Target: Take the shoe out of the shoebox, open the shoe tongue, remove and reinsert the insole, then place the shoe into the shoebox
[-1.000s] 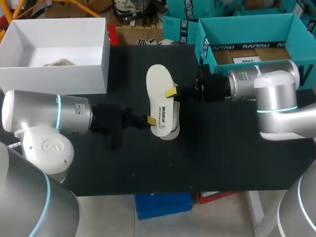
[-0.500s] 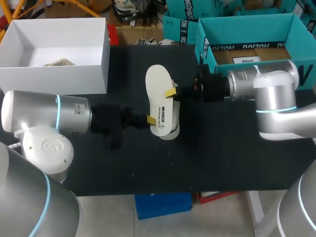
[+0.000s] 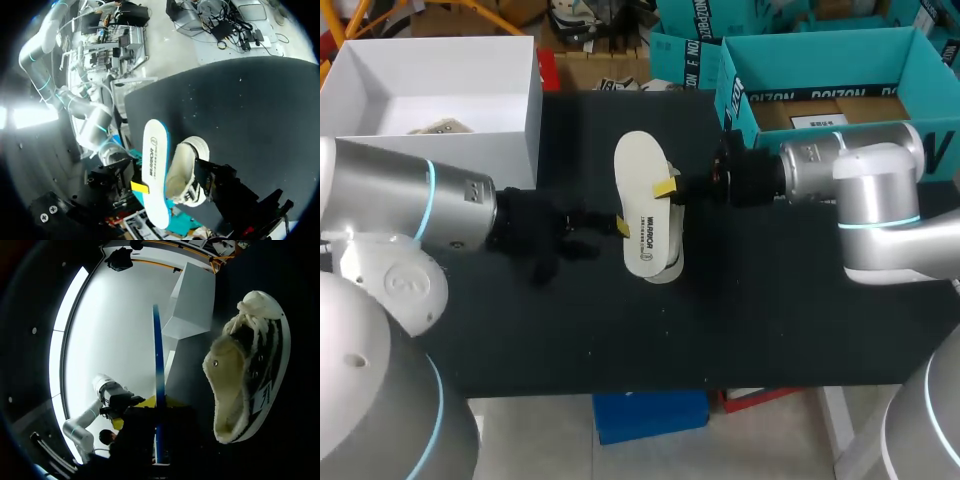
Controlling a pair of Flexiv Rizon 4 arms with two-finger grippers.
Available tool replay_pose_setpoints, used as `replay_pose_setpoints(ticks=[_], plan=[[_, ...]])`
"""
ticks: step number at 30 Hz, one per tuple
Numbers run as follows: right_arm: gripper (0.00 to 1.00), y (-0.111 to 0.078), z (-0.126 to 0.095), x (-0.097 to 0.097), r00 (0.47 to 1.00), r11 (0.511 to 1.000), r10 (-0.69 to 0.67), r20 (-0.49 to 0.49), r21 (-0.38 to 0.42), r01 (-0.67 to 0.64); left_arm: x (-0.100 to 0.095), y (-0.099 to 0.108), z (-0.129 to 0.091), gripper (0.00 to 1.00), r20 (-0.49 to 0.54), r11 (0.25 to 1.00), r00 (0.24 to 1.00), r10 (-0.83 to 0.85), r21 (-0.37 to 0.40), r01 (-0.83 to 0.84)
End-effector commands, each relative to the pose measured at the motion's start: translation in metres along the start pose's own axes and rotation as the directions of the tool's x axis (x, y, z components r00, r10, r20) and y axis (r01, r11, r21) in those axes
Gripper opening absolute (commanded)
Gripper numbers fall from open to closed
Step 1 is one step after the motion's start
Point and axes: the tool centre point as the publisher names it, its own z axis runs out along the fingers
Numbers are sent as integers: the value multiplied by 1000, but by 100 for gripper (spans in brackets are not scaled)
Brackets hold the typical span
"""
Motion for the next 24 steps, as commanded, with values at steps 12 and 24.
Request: replay_pose_setpoints(ticks=[12, 24], plan=[[0, 1, 1, -1, 1000, 1000, 1, 1, 1, -1, -36, 17, -40, 100, -546, 986, 837, 36, 153, 58], [0, 1, 1, -1, 1000, 1000, 1, 1, 1, -1, -56, 23, -34, 100, -559, 989, 826, 75, 146, 10]])
